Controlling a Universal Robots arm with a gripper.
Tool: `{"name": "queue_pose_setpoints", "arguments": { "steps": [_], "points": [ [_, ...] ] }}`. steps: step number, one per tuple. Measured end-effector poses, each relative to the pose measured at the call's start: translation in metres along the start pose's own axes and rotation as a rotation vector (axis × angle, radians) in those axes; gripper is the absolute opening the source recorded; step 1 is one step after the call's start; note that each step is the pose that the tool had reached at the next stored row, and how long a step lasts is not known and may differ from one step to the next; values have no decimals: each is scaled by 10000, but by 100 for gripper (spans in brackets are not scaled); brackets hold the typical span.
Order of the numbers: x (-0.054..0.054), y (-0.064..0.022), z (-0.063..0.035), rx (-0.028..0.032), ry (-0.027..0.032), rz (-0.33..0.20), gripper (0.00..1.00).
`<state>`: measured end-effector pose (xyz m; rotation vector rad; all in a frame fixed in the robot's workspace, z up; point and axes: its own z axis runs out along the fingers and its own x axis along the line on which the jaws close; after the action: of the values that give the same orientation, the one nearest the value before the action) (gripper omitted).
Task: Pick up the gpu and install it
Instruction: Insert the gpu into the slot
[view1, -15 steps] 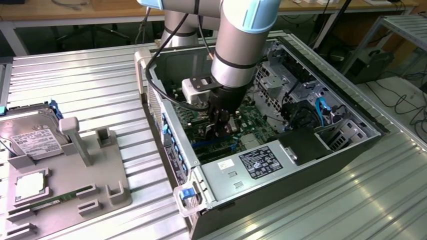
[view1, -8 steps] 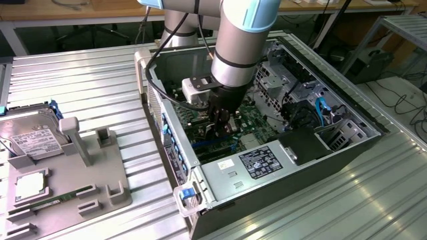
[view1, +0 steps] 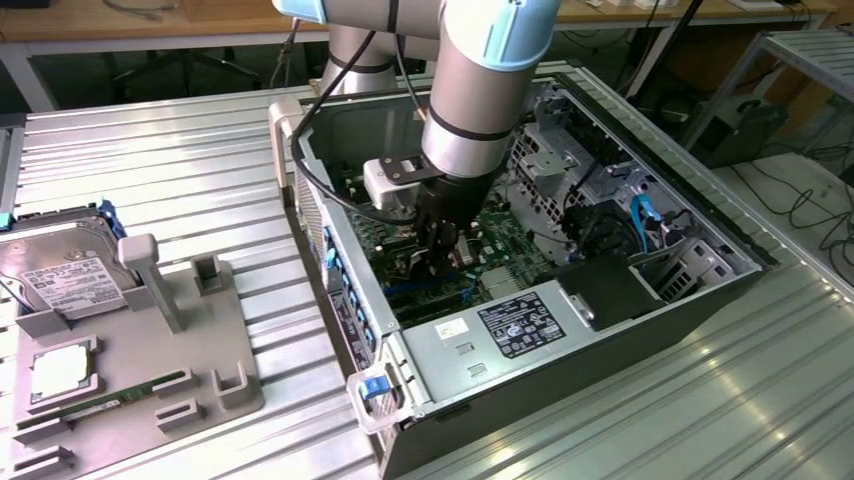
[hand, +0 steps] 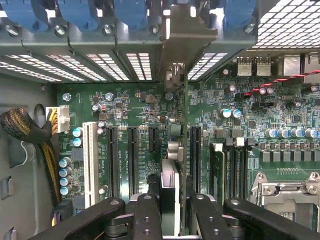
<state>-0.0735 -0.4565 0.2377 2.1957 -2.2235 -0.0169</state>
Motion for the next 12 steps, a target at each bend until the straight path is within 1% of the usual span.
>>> {"name": "queue_pose_setpoints", "arguments": {
  "steps": [2,3,4,12],
  "points": [
    [-1,0,-17,7,-12,0,28],
    [-1,0,-41,6,-3,0,28],
    [-1,0,-46,5,5,-1,28],
    [-11,1,-40,6,7,-116,28]
  ]
}}
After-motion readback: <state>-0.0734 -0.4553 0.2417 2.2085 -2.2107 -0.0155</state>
